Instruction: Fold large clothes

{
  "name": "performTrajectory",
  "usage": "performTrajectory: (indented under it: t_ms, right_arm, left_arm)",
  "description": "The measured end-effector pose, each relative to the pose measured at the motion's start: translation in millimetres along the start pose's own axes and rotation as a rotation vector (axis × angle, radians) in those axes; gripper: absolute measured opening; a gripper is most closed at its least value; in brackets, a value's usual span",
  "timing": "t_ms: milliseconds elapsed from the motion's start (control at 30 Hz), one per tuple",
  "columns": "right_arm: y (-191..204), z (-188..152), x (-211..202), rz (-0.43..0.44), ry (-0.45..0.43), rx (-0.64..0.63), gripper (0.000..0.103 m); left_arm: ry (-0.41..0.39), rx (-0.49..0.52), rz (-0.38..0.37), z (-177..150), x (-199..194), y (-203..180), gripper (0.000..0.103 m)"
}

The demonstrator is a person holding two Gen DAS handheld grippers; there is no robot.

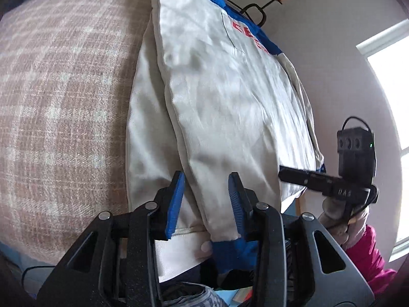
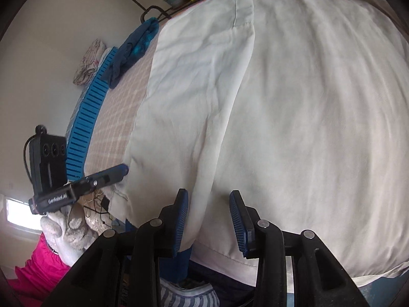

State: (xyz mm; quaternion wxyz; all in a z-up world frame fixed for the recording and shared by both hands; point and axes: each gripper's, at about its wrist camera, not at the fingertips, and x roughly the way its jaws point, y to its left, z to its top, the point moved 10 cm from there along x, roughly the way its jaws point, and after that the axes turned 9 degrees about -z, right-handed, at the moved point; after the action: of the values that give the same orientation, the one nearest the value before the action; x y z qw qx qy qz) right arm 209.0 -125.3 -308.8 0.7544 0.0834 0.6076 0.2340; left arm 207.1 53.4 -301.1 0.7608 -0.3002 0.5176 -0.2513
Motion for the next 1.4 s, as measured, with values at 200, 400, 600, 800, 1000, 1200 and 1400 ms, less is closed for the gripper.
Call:
performTrajectory:
  t_ms: [200,400,600,800,1000,1200,1400]
  right_arm:
    - [26.9,-24.6,15.4,0.087,0.055,-0.04,0.006]
    - [62.2,-17.3,1.0,0.202,0.013,-0.01,0.001]
    - [60.1,-30.8,33.4,0.021,0.068,-0.117,0.002]
    - [75.6,-22.3,1.4,-0.043,-0.023,-0.238,0.034]
    - [100.2,15.0,-45.9,-0.098,-0.137,-0.351,0.034]
    - [147.9,64.3,-7.5,-0.087,-0.085,-0.407,0.034]
    - [172.7,86.9,58.4,-0.154,0.027,-0.406,0.035]
  left_arm:
    - [-0.013,0.026,0.042,5.6,6.9,-2.7,0.0]
    - [-0.122,0.06,0.067,21.5,-45.1,-16.4,0.0]
    - [-0.111,0.056,0.145,12.5,-40.0,11.6,0.0]
    - [-0.121,0.065,0.133,-11.3,-55.0,17.8,0.003]
    - [-0.192,0.035,0.104,-32.8,-73.9,17.8,0.047]
    - [-0.197,0.025,0.074,-47.8,-72.7,12.9,0.047]
    - [-0.236,0.017,0.073,-49.5,-85.8,16.3,0.038]
